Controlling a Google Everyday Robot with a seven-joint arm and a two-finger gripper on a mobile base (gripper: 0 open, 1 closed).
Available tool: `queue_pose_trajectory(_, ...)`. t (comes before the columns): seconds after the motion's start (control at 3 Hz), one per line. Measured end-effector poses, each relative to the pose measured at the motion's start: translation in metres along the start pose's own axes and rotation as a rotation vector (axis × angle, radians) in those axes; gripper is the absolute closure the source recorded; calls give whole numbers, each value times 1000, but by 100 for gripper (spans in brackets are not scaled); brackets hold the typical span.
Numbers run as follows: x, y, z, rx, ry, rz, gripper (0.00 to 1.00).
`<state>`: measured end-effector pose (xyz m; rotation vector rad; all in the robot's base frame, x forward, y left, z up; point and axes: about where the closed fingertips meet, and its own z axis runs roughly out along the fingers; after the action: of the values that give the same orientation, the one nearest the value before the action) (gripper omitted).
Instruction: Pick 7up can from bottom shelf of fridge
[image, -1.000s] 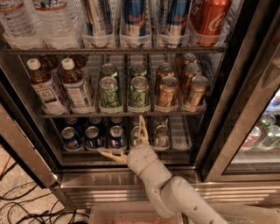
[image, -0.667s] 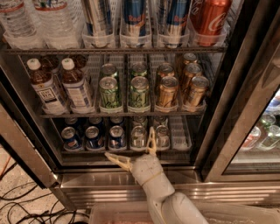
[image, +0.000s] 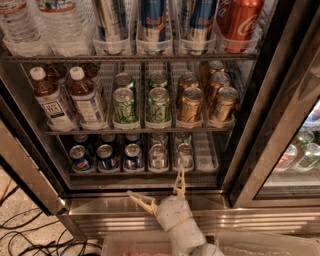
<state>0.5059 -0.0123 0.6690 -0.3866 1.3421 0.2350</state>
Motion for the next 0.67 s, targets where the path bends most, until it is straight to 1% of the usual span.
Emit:
queue_pose_trajectory(0.33, 15, -1, 4, -43, 60, 16, 0)
queue_pose_trajectory(0.67, 29, -6, 15, -81, 67, 81, 0)
